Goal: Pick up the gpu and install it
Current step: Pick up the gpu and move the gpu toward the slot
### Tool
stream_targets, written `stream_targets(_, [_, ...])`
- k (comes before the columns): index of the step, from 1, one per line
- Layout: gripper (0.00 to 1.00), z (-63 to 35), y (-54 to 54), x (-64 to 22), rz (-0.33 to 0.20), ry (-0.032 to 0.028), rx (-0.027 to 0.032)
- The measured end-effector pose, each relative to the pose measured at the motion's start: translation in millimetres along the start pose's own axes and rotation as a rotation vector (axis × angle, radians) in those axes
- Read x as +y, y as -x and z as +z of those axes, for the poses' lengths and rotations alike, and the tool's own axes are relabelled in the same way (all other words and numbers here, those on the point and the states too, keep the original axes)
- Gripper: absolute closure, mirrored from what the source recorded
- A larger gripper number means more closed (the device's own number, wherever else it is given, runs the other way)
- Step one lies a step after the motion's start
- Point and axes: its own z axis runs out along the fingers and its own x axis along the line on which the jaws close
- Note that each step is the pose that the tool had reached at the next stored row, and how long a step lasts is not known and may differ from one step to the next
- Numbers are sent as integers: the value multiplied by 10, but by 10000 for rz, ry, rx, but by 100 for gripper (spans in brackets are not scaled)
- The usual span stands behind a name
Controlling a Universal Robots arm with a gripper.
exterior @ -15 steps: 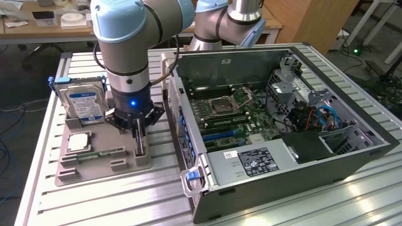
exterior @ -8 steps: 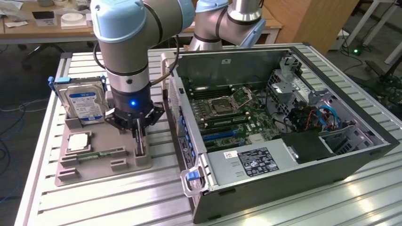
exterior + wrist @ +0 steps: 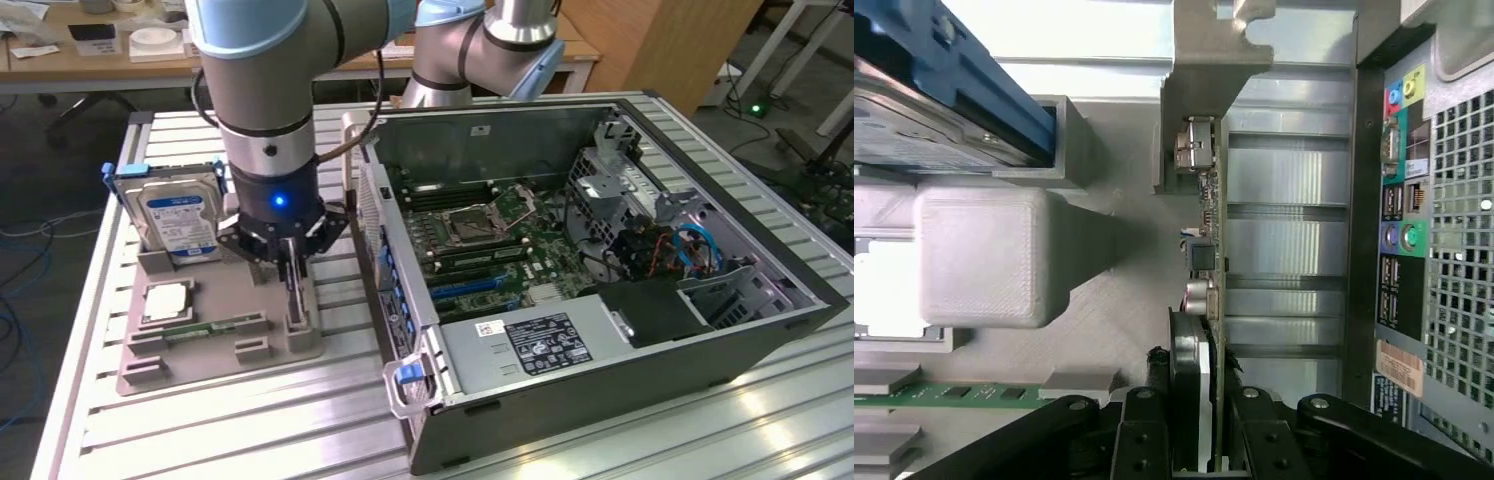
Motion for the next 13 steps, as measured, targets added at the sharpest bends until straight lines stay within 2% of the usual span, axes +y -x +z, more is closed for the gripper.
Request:
stream_targets(7, [72,-249,-1,11,0,0,1])
stream_targets(13, [72,-259,-1,11,-1,1,0])
